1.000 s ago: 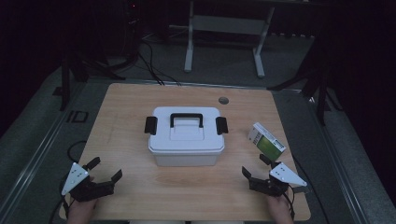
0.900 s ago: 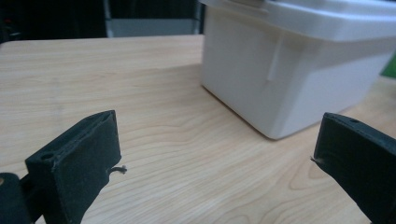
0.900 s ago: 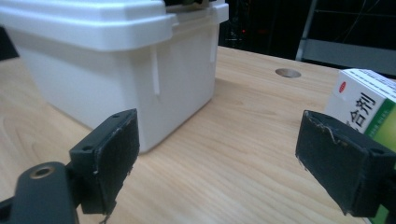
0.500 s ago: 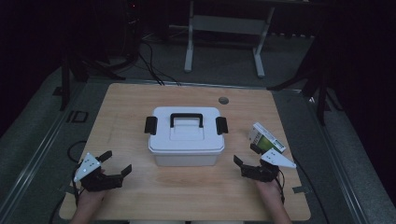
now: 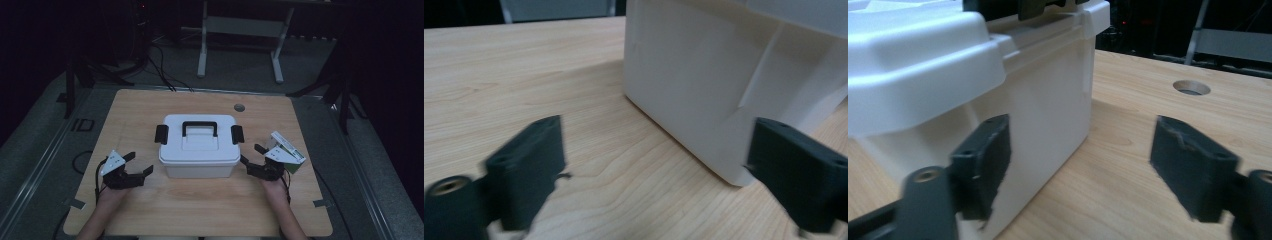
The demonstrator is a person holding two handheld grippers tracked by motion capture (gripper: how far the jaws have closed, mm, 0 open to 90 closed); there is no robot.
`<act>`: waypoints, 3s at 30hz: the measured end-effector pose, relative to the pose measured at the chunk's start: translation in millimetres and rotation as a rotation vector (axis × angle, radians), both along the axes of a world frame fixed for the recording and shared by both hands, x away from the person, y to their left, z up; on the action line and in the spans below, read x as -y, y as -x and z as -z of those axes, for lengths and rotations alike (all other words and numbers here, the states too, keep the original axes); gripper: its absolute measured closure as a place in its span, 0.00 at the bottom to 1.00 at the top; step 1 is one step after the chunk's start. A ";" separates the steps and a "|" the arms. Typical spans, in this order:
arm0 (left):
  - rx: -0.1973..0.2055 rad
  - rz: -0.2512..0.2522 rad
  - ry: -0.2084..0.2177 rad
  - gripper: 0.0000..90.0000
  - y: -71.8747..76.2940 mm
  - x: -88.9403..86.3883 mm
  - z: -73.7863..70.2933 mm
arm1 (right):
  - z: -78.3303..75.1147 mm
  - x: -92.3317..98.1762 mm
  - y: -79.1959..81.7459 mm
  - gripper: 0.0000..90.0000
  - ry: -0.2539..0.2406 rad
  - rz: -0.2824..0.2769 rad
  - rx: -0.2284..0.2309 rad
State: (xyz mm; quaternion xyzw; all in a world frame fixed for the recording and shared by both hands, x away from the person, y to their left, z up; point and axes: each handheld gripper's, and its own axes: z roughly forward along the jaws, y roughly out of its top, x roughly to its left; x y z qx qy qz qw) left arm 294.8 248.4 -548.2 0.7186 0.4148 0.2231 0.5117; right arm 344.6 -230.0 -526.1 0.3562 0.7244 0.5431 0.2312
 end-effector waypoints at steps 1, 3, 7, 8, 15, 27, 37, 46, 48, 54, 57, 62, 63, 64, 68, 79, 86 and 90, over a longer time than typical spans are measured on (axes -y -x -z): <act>-0.015 0.009 -0.008 0.17 -4.6 1.7 0.3 | 0.0 -1.5 -2.2 0.37 0.007 -0.005 0.001; -0.021 0.017 -0.002 0.25 -10.1 4.7 1.0 | 0.9 -5.6 -7.1 0.46 0.020 -0.004 -0.004; -0.032 0.013 -0.012 0.46 -20.2 10.3 1.0 | 4.1 -11.9 -13.9 0.67 0.032 -0.011 -0.028; -0.034 0.015 -0.002 0.51 -22.7 11.2 1.0 | 4.8 -13.6 -15.0 0.72 0.040 -0.005 -0.029; -0.024 0.024 0.006 0.86 -35.9 19.2 -4.6 | 3.8 -21.6 -17.8 1.00 0.050 -0.020 -0.034; -0.012 0.072 0.011 1.00 -42.7 37.9 -5.9 | -0.5 -31.8 -14.5 1.00 0.052 -0.049 -0.023; -0.001 0.070 0.050 1.00 -43.1 39.4 -6.9 | 0.0 -33.7 -14.8 1.00 0.033 -0.048 -0.036; -0.012 0.086 0.054 1.00 -38.7 41.4 -7.7 | 0.6 -30.4 -8.2 1.00 0.012 -0.051 -0.051; -0.012 0.088 0.053 1.00 -35.7 42.5 -8.0 | 0.4 -29.4 -5.2 1.00 0.017 -0.052 -0.049; -0.020 0.098 0.062 1.00 -27.5 44.0 -7.9 | -0.4 -25.5 5.9 1.00 0.027 -0.067 -0.048; -0.022 0.102 0.054 1.00 -23.4 45.2 -8.7 | -0.6 -24.3 9.7 1.00 0.028 -0.071 -0.047; -0.027 0.114 0.072 1.00 -14.4 46.3 -7.9 | 0.0 -20.4 21.1 1.00 0.021 -0.077 -0.048; -0.026 0.117 0.071 1.00 -12.4 46.3 -7.7 | 0.2 -19.7 22.7 1.00 0.018 -0.078 -0.049; -0.028 0.120 0.075 1.00 -10.3 46.7 -7.5 | 0.2 -19.0 24.3 1.00 0.017 -0.080 -0.050; -0.029 0.130 0.077 1.00 -3.2 47.2 -7.3 | 0.4 -17.2 29.7 1.00 0.016 -0.081 -0.049; -0.038 0.156 0.079 1.00 12.7 49.7 -7.8 | 0.3 -12.1 46.1 1.00 0.013 -0.090 -0.053; -0.043 0.174 0.089 1.00 19.7 53.0 -7.5 | 0.3 -6.0 57.9 1.00 0.016 -0.102 -0.051; -0.046 0.184 0.089 1.00 23.5 55.7 -7.6 | -0.9 -2.3 64.5 1.00 0.025 -0.106 -0.051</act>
